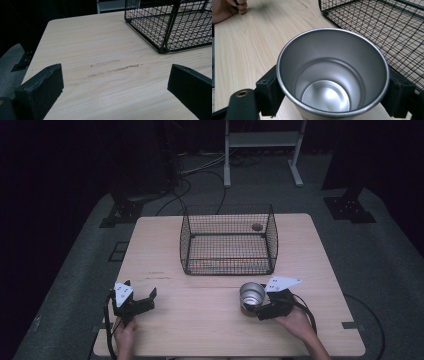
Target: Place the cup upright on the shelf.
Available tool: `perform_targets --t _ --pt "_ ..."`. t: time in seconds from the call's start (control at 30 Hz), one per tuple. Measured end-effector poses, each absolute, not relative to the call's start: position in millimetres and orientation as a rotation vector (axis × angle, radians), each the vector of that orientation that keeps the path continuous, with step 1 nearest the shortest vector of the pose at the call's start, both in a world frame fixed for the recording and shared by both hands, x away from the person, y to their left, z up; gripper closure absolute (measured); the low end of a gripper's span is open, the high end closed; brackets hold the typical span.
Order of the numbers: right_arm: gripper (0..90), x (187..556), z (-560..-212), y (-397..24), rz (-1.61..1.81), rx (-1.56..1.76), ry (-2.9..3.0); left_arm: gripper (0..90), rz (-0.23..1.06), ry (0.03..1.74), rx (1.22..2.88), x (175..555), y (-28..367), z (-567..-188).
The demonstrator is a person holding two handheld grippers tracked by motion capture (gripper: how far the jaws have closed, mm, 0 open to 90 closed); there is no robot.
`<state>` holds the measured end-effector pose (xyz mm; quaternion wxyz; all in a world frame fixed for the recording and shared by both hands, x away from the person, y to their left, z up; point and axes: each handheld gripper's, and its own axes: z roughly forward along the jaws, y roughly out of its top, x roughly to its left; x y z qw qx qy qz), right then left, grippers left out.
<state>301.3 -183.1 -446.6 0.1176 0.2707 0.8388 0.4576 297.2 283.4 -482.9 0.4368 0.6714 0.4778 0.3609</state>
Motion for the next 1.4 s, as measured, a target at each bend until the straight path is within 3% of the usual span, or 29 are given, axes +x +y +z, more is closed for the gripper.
perform_targets --t 1.4 --pt "18.0 321 -380 -189 1.45 0.829 2.403 0.0 0.898 1.187 1.672 297 283 -483"
